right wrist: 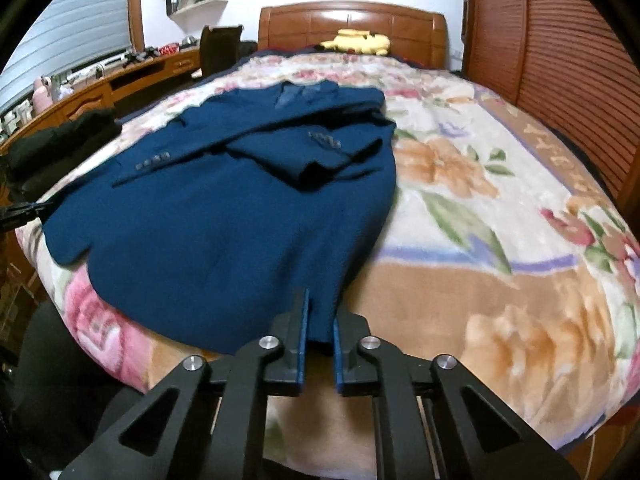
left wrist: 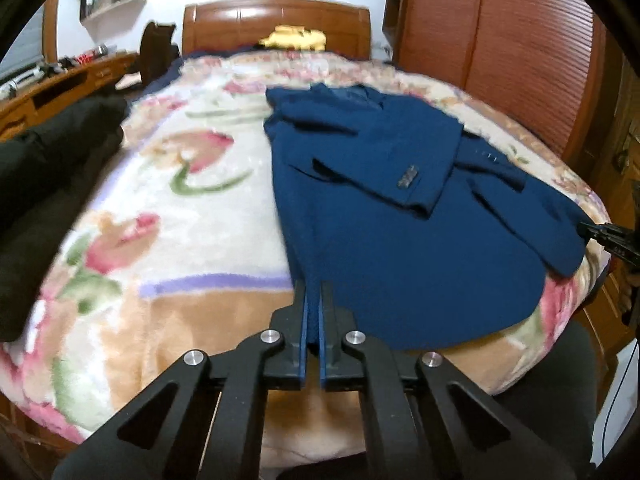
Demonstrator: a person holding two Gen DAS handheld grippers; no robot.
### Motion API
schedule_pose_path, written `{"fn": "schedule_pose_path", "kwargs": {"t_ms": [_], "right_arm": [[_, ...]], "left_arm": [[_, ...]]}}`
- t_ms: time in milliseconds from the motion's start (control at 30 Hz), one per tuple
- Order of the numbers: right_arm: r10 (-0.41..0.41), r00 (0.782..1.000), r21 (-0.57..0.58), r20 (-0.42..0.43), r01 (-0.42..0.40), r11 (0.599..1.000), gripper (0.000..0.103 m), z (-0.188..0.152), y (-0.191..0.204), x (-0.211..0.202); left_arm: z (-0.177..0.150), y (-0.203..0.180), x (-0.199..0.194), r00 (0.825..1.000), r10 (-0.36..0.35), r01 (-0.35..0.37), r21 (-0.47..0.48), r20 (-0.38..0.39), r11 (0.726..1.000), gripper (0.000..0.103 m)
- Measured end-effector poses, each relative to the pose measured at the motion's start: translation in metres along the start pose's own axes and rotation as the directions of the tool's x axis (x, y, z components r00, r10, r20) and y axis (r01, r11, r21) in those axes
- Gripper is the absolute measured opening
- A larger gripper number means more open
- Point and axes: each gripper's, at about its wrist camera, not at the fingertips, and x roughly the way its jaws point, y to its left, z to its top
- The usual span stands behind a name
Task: Fold large clothes
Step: 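Grasp the jacket hem with both tools, then lift the hem and fold it up toward the collar with both tools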
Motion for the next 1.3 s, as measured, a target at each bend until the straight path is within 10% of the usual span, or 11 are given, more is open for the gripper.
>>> {"fn": "schedule_pose_path", "kwargs": {"t_ms": [567, 1300], "right_arm": [[0.023, 0.974, -0.023, 0.227, -0.018, 1.000, 0.006, 0.012, -0.001, -0.092], [0.072, 0.882, -0.145, 0.466, -0.004, 0.989, 0.004, 0.045, 0.017, -0.213]], "left_arm": [[0.020, -0.028, -0.113, 0.968, -0.049, 0.044, 0.027, 0.247, 0.999, 0.003], [0.119, -0.078, -0.225, 0.888, -0.081, 0.008, 0.159, 0.453, 0.987, 0.003]]}}
